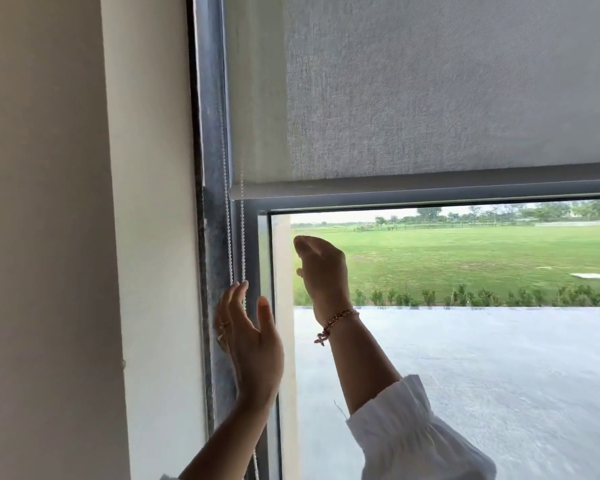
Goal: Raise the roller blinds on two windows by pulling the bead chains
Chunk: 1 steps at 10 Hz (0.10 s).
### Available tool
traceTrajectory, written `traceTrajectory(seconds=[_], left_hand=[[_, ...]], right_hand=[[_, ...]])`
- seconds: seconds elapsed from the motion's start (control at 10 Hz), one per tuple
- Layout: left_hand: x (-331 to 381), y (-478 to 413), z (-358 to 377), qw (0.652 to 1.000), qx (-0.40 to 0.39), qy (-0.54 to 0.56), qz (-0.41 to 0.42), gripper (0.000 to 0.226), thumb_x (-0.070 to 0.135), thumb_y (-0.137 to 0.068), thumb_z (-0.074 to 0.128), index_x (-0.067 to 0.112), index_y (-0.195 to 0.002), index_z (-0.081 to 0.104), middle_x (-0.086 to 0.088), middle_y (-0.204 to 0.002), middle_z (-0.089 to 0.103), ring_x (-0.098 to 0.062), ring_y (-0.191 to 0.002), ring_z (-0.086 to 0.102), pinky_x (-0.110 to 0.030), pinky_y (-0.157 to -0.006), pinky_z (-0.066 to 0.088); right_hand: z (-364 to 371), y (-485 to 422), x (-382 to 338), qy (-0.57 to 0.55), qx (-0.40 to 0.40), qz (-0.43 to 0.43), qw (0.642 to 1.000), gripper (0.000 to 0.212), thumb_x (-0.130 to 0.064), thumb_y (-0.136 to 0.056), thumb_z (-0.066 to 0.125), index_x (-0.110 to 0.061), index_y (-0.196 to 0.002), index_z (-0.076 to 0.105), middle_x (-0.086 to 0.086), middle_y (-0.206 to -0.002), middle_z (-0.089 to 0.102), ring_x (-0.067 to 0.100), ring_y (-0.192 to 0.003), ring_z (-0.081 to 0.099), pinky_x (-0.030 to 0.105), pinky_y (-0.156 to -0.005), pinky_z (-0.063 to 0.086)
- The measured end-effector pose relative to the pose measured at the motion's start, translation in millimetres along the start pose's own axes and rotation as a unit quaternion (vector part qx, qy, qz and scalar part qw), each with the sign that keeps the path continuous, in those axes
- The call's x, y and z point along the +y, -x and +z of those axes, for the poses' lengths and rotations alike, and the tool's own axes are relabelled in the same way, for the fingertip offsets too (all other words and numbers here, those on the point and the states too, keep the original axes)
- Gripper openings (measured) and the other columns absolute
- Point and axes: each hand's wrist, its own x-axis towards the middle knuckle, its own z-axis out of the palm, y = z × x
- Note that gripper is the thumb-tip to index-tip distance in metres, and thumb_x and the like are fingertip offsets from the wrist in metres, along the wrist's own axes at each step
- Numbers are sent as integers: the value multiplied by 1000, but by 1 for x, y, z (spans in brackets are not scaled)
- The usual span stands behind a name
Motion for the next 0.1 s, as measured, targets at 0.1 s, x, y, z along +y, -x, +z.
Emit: traceTrajectory(seconds=[0.1], left_hand=[[43,24,28,999,-8,37,39,43,36,-88,37,9,-118,53,-12,-122,59,-11,-113,47,-29,-99,35]], right_hand=[[-59,-4,1,6,27,1,1000,19,-24,-79,57,-14,-89,70,4,-88,69,28,-96,63,52,-87,50]])
